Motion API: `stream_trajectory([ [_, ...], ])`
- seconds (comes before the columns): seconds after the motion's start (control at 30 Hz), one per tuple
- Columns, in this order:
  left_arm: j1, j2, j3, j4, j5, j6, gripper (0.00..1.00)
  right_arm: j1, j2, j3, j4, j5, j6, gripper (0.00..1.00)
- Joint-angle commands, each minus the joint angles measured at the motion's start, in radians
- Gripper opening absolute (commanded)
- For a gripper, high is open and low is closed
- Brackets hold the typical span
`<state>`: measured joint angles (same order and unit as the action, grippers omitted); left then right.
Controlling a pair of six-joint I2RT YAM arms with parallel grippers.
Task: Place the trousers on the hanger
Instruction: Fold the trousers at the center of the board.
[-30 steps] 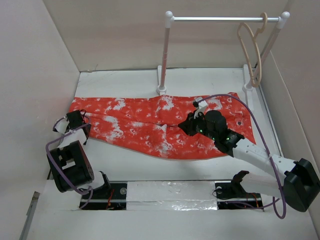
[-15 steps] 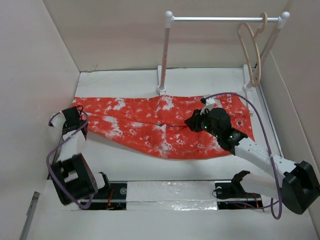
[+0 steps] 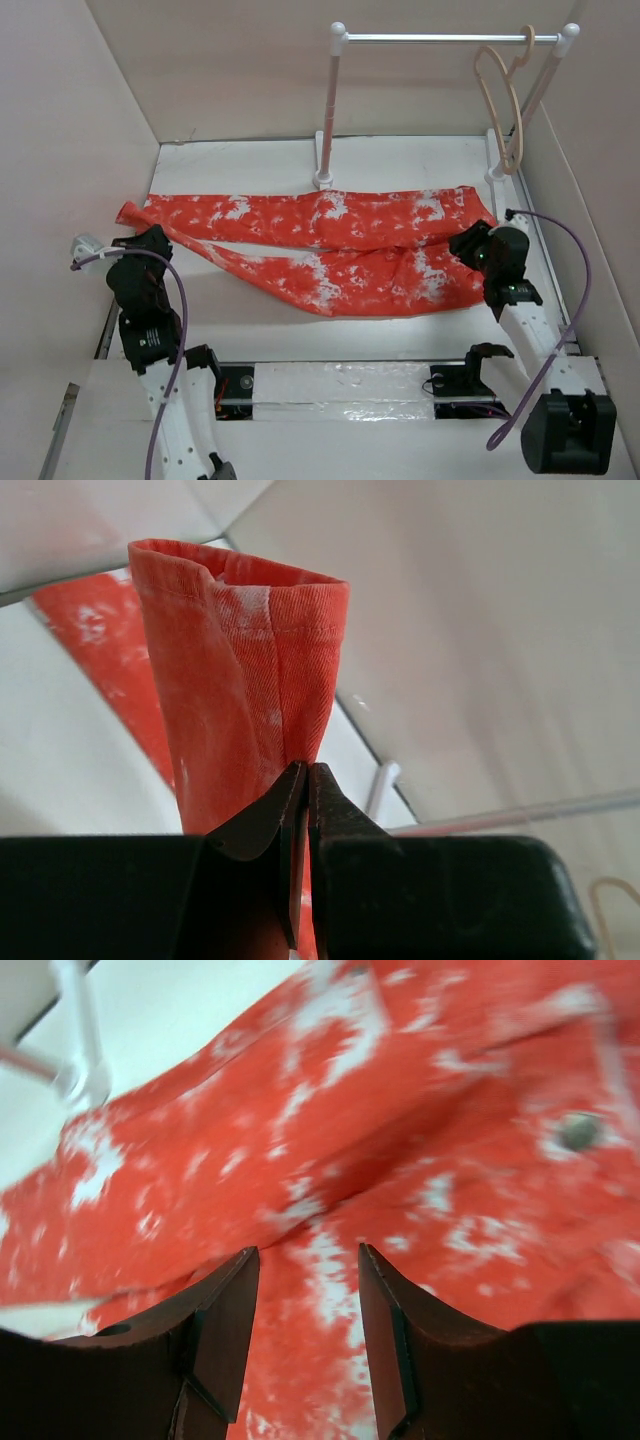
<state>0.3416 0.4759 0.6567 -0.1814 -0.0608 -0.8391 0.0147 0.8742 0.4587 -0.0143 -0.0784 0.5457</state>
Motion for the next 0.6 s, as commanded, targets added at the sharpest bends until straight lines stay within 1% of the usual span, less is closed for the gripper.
stream_trajectory([
  [0.0, -0.006, -0.097, 0.011, 0.011, 0.097, 0.017, 0.0, -0.109, -0.093, 0.006, -0.179, 0.124, 0.071, 0.5],
  [0.03, -0.006, -0.105, 0.008, 0.011, 0.114, 0.012, 0.0, -0.133, -0.109, -0.006, -0.194, 0.153, 0.077, 0.5],
  [0.07, -0.006, -0.118, -0.002, 0.019, 0.149, 0.017, 0.0, -0.157, -0.124, -0.006, -0.257, 0.172, 0.08, 0.51],
  [0.1, -0.006, -0.12, -0.006, 0.031, 0.171, 0.024, 0.0, -0.204, -0.133, -0.006, -0.289, 0.207, 0.083, 0.51],
  [0.13, -0.006, -0.118, -0.009, 0.039, 0.188, 0.031, 0.0, -0.223, -0.156, -0.011, -0.317, 0.212, 0.095, 0.5],
  [0.2, -0.006, -0.122, -0.012, 0.045, 0.236, 0.047, 0.0, -0.254, -0.175, -0.025, -0.338, 0.168, 0.114, 0.5],
  [0.27, -0.006, -0.108, -0.012, 0.043, 0.284, 0.066, 0.0, -0.297, -0.185, -0.041, -0.352, 0.167, 0.182, 0.44],
  [0.3, -0.006, -0.103, -0.012, 0.043, 0.3, 0.075, 0.0, -0.314, -0.181, -0.04, -0.368, 0.16, 0.2, 0.36],
  [0.37, -0.006, -0.112, -0.014, 0.051, 0.306, 0.104, 0.0, -0.366, -0.164, -0.02, -0.406, 0.178, 0.207, 0.34],
  [0.4, -0.03, -0.12, -0.006, 0.034, 0.287, 0.129, 0.0, -0.401, -0.156, -0.015, -0.418, 0.243, 0.204, 0.39],
  [0.43, -0.044, -0.125, -0.006, 0.031, 0.267, 0.133, 0.0, -0.401, -0.15, -0.012, -0.429, 0.271, 0.204, 0.45],
  [0.47, -0.058, -0.128, -0.005, 0.033, 0.235, 0.141, 0.0, -0.444, -0.13, -0.011, -0.437, 0.258, 0.218, 0.5],
  [0.5, -0.067, -0.126, -0.005, 0.034, 0.219, 0.155, 0.0, -0.468, -0.118, -0.003, -0.449, 0.232, 0.224, 0.61],
  [0.53, -0.067, -0.125, -0.005, 0.036, 0.205, 0.156, 0.0, -0.492, -0.106, 0.003, -0.467, 0.197, 0.229, 0.64],
  [0.57, -0.078, -0.123, -0.009, 0.039, 0.184, 0.156, 0.0, -0.508, -0.097, 0.005, -0.476, 0.198, 0.244, 0.67],
])
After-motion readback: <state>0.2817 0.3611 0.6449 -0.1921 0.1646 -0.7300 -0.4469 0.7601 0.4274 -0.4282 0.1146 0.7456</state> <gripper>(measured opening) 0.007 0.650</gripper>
